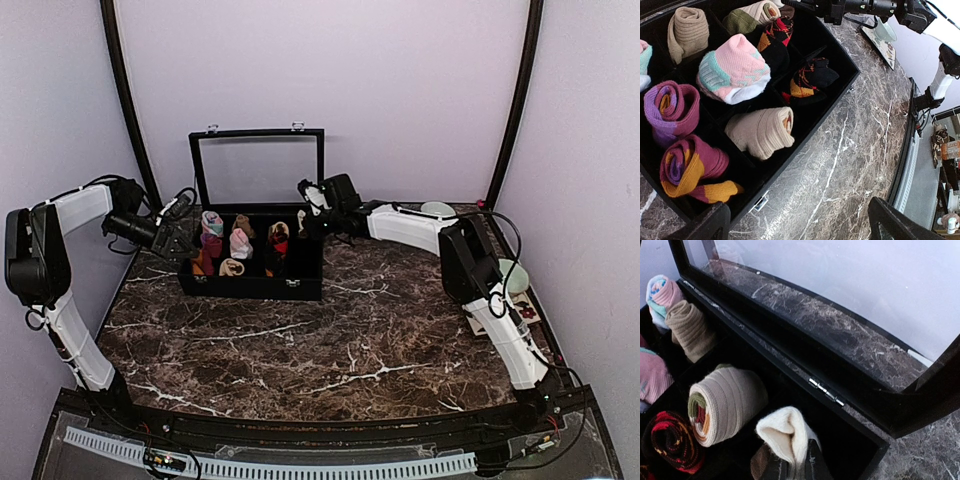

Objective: Roll the socks
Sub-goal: Place the sock in the storage box.

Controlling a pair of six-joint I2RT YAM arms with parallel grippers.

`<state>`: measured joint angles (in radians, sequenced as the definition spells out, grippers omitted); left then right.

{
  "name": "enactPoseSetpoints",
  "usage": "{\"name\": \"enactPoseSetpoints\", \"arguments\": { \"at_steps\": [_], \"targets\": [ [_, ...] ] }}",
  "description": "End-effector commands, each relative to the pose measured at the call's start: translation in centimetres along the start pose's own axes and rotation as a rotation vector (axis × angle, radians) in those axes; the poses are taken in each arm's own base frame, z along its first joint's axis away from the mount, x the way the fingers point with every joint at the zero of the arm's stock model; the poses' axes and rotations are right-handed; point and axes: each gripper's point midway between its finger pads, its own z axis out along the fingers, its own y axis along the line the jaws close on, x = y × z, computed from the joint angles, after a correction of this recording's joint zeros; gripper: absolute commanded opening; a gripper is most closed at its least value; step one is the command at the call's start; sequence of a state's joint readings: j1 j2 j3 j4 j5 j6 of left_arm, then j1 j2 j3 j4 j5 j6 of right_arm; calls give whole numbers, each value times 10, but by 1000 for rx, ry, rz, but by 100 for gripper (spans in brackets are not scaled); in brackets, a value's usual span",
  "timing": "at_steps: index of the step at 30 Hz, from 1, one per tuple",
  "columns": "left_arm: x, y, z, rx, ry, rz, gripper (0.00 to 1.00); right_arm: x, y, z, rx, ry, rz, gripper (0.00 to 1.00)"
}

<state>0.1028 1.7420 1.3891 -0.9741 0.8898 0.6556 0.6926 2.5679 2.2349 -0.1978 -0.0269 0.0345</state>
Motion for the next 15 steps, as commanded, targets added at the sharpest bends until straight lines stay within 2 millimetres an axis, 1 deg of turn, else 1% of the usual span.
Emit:
{"name": "enactPoseSetpoints", "arguments": {
  "at_steps": [1, 4, 7, 11, 15],
  "targets": [
    [-3, -8, -3, 29, -34, 14, 99, -33, -10, -10, 47, -137, -14, 0],
    [0, -8, -1, 37, -34, 8, 99, -48, -10, -15, 52, -170, -35, 0],
    [1, -8, 0, 40, -33, 3, 99, -48, -7, -11, 36, -152, -68, 0],
    [4, -10, 1, 51, -33, 2, 99, -26, -7, -1, 30, -92, -97, 0],
    [6, -10, 2, 47, -30, 0, 99, -9, -2, 2, 4, -54, -92, 0]
  ]
}}
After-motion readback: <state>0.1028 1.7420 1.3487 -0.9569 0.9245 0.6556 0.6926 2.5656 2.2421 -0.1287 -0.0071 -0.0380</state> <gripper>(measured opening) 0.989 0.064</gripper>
